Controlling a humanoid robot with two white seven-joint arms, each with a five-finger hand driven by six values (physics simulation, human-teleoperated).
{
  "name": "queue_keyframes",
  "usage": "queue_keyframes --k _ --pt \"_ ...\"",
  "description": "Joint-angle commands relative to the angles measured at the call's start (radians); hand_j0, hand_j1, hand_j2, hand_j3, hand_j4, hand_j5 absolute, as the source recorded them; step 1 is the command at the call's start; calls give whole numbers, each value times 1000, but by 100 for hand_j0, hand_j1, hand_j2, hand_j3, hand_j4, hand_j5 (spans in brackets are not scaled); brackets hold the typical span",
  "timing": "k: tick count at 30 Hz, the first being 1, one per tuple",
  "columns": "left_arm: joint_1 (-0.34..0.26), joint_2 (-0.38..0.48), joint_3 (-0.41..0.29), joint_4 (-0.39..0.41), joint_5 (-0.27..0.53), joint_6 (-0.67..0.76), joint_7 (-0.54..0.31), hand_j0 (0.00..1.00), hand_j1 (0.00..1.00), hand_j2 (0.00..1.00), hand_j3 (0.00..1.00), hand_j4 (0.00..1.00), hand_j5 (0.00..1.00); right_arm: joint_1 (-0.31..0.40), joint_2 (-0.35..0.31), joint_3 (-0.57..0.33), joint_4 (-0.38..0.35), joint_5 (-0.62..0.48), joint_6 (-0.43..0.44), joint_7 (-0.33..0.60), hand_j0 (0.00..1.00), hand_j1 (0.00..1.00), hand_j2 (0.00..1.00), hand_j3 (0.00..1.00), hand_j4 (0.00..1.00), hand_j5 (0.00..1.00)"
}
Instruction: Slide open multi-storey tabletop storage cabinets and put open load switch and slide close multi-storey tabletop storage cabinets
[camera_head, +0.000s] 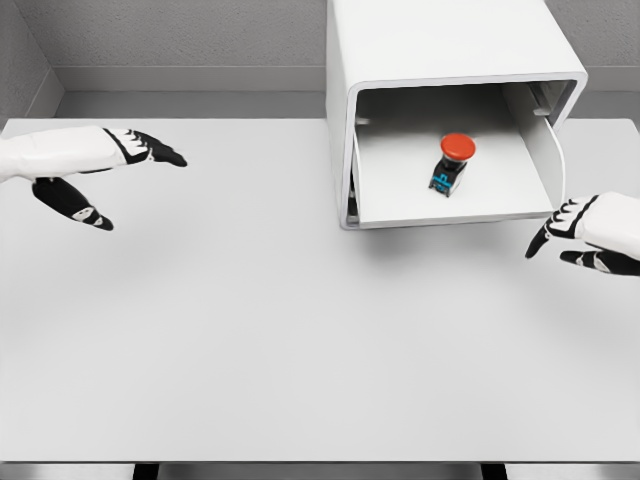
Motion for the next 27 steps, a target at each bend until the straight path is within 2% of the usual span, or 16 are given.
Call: queue_keyframes --k 1,2,4,5,6,7,14,17,21,23,27 --pt "3 3 -2 11 7 3 0 100 100 100 100 100 100 0 -1 1 0 -7 3 0 58 58 58 58 58 58" --pt "5 0 -4 8 8 3 0 100 100 100 100 100 100 -2 -1 1 0 -7 3 0 58 58 58 58 58 58" --pt "11 -26 -5 11 7 3 0 100 100 100 100 100 100 -48 3 68 0 -7 3 0 58 58 58 58 58 58" --pt "12 -62 -18 6 5 3 0 100 100 100 100 100 100 -51 3 74 0 -7 3 0 58 58 58 58 58 58" --pt "8 -140 -35 3 -70 3 0 100 100 100 100 100 100 -51 3 74 0 -7 3 0 58 58 58 58 58 58" --pt "5 -181 -35 3 -108 3 0 100 100 100 100 100 100 -52 5 76 0 -7 3 0 58 58 58 58 58 58" --pt "3 -177 -35 8 -110 3 0 100 100 100 100 100 100 -72 7 102 0 -7 3 0 58 58 58 58 58 58" --pt "3 -177 -35 11 -110 3 0 100 100 100 100 100 100 -121 10 165 0 -5 3 0 58 58 58 58 58 58" --pt "3 -177 -35 11 -110 3 0 100 100 100 100 100 100 -143 17 188 0 -5 3 0 58 58 58 58 58 58" --pt "3 -177 -35 11 -110 3 0 100 100 100 100 100 100 -176 22 228 0 -5 3 0 58 58 58 58 58 58" --pt "5 -177 -35 12 -110 3 0 100 100 100 100 100 100 -192 26 239 1 -5 3 0 58 58 58 58 58 58"
